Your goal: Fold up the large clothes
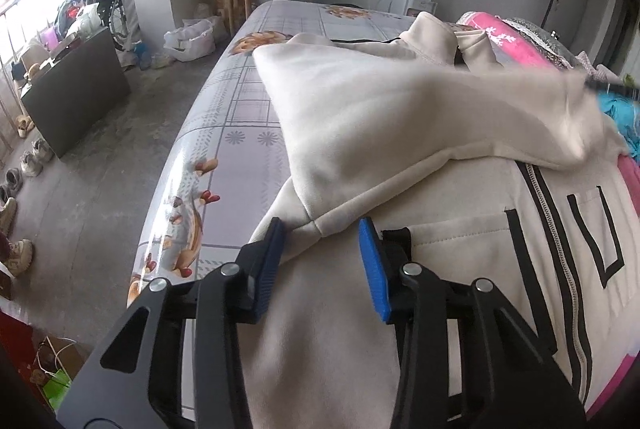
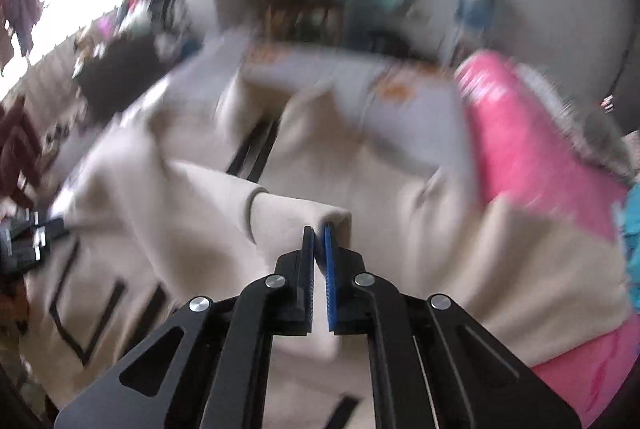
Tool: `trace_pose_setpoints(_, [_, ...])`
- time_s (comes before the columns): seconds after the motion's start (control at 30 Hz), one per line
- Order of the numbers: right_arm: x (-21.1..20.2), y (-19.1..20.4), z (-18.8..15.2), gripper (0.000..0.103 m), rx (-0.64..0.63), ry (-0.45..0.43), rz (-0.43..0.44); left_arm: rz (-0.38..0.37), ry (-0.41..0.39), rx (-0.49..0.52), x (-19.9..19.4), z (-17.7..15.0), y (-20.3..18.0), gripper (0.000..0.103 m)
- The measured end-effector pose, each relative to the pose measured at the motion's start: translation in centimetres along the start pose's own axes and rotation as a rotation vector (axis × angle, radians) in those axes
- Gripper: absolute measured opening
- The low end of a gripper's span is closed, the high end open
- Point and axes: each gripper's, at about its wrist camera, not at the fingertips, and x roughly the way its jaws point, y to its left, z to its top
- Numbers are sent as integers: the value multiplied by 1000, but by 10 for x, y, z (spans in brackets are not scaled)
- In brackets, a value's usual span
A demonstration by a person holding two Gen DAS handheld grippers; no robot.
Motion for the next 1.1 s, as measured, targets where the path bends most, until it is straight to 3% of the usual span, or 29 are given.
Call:
trace_pose_setpoints(0.07, [5,-12,6,5,36,-8,-22,-8,-4,2,0,0,-1,38])
trace_pose_setpoints(0.17, [41,-24,0,7,65,98,-19,-6,-9,1,1,0,-1,38])
trace_pose_setpoints(0.23, [56,-29,-4,17,89,139,-29,-25,-11,-7,-1,1,0,38])
trace_pose_setpoints(0.3, [51,-29,-2,34,112,109,-15,-42,-11,0,-4,0,0,38])
trace_pose_setpoints(0.4, [33,-3,10,55,79,25,49,-19,-10,63,-9,-1,-8,38])
trace_pose_setpoints(0.57, [30,61,37,61,-32,27,226,117,2,166,-6,-5,-23,38])
trace_pose_setpoints(0.63, [33,78,39,61,-30,47,291,154,4,138,-3,-5,-13,37])
trace_pose_setpoints(0.7, [37,80,37,61,9,68,330,146,8,67,-2,-4,3,30])
trace_pose_setpoints(0.77, [39,69,31,61,81,98,341,95,19,-25,-2,-2,24,30])
trace_pose_setpoints(0.87, [35,33,8,61,213,134,276,31,23,-100,-6,-2,41,30])
trace_pose_setpoints(1.1, [27,-56,-54,61,518,195,179,-80,-41,-116,-28,1,37,30])
